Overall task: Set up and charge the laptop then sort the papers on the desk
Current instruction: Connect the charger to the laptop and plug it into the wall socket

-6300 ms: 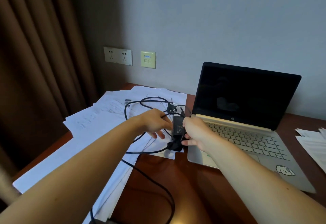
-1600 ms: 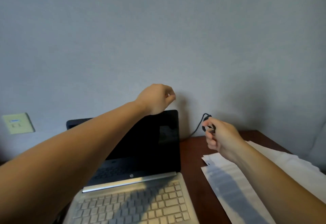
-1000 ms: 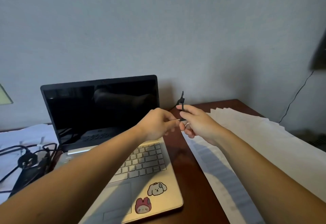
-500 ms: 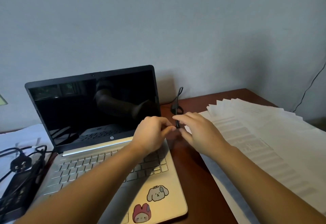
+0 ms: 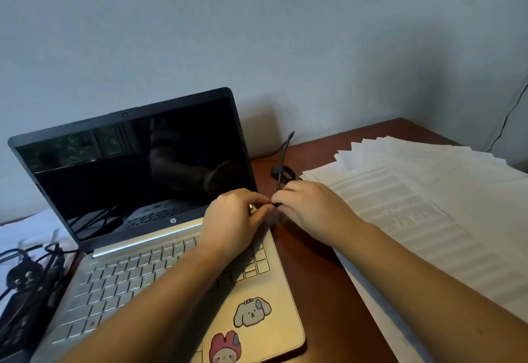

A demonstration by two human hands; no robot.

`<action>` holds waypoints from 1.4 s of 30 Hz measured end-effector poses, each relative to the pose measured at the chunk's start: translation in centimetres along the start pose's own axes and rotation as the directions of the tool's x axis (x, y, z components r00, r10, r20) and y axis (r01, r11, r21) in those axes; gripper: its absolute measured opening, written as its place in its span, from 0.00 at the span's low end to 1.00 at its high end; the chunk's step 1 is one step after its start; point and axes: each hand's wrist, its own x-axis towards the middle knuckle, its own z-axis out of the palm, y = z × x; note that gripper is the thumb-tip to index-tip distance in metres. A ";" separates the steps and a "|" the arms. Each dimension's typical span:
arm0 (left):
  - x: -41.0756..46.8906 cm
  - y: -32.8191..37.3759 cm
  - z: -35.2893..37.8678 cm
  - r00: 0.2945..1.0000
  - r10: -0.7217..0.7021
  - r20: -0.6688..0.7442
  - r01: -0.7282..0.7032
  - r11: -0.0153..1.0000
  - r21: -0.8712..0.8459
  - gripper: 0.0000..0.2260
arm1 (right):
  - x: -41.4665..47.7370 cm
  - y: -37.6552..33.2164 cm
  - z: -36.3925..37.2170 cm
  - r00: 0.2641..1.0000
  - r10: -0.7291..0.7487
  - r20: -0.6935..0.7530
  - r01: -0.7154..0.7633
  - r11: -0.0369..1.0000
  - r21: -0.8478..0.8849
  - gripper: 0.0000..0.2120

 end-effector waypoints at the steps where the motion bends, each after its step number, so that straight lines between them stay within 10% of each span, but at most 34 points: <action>1: -0.3 -0.3 -0.1 1.000 -0.003 -0.004 0.003 0.999 0.051 0.10 | 0.2 0.0 0.1 1.000 0.016 0.018 -0.016 1.000 -0.014 0.08; 16: -3.0 1.5 -0.5 0.987 -0.100 0.122 0.051 0.933 0.355 0.20 | 0.5 0.0 1.3 0.986 0.129 0.103 -0.142 0.982 0.127 0.12; 42: -3.4 3.3 -0.8 0.976 -0.196 0.090 0.170 0.956 0.237 0.22 | -0.1 0.4 -0.6 0.969 0.083 0.233 -0.144 0.955 0.258 0.11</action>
